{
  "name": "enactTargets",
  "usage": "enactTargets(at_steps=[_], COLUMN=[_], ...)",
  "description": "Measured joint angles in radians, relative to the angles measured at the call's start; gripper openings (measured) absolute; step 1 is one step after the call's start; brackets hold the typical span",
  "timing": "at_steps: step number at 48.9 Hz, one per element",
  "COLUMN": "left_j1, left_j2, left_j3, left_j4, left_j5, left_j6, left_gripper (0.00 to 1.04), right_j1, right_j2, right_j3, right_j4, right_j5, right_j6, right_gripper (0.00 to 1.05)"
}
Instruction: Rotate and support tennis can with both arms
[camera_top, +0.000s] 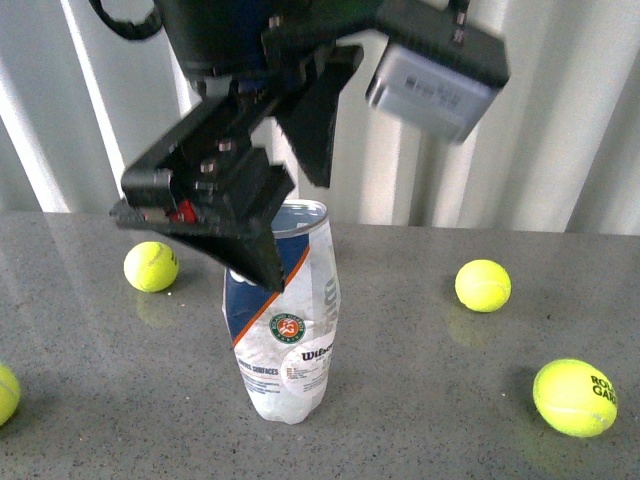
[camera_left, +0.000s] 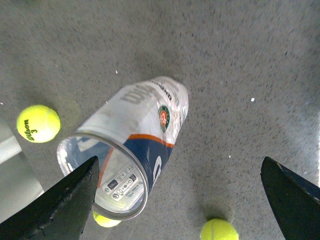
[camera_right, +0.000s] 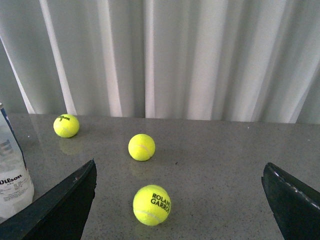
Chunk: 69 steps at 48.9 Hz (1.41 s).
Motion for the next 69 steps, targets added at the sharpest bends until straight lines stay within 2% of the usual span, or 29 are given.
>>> enactTargets(at_steps=[5,10,13,16,20,26,30,31,32,33,36,39,41,47,49,54,58,69], left_j1=[0.022,0.062,0.105,0.150,0.269,0.386,0.440,0.449,0.445,0.444,0.443,0.447,0.452,0.515,0.523,0.529,0.529,0.529], left_j2=[-0.109,-0.242,-0.343,-0.436,-0.640,-0.809,-0.886,-0.915,-0.937,-0.948,-1.011,-1.055,-1.085,-1.156,-1.171,-1.229,-1.260,-1.346], left_j3=[-0.019,-0.113,-0.192,-0.269,-0.449,-0.633,-0.742,-0.792,-0.835,-0.859,-1.005,-1.109,-1.174,-1.310,-1.339,-1.448,-1.488,-1.596], left_j4=[0.054,0.232,0.377,0.496,0.679,0.767,0.799,0.837,0.898,0.935,1.130,1.242,1.297,1.363,1.376,1.412,1.427,1.442], left_j5=[0.122,0.236,0.317,0.351,0.410,0.468,0.486,0.451,0.361,0.315,0.074,-0.066,-0.124,-0.086,-0.086,-0.077,-0.077,-0.078], left_j6=[-0.063,-0.161,-0.282,-0.414,-0.701,-0.936,-1.021,-1.061,-1.097,-1.115,-1.215,-1.257,-1.283,-1.316,-1.320,-1.328,-1.331,-1.338], left_gripper=[0.98,0.98,0.98,0.98,0.98,0.98,0.98,0.97,0.93,0.92,0.81,0.72,0.65,0.45,0.40,0.15,0.03,0.04], right_j1=[0.000,0.000,0.000,0.000,0.000,0.000,0.000,0.000,0.000,0.000,0.000,0.000,0.000,0.000,0.000,0.000,0.000,0.000], right_j2=[0.000,0.000,0.000,0.000,0.000,0.000,0.000,0.000,0.000,0.000,0.000,0.000,0.000,0.000,0.000,0.000,0.000,0.000], right_j3=[0.000,0.000,0.000,0.000,0.000,0.000,0.000,0.000,0.000,0.000,0.000,0.000,0.000,0.000,0.000,0.000,0.000,0.000], right_j4=[0.000,0.000,0.000,0.000,0.000,0.000,0.000,0.000,0.000,0.000,0.000,0.000,0.000,0.000,0.000,0.000,0.000,0.000], right_j5=[0.000,0.000,0.000,0.000,0.000,0.000,0.000,0.000,0.000,0.000,0.000,0.000,0.001,0.000,-0.003,-0.002,0.000,0.000], right_j6=[0.000,0.000,0.000,0.000,0.000,0.000,0.000,0.000,0.000,0.000,0.000,0.000,0.000,0.000,0.000,0.000,0.000,0.000], right_gripper=[0.98,0.98,0.98,0.98,0.98,0.98,0.98,0.98,0.98,0.98,0.98,0.98,0.98,0.98,0.98,0.98,0.98,0.98])
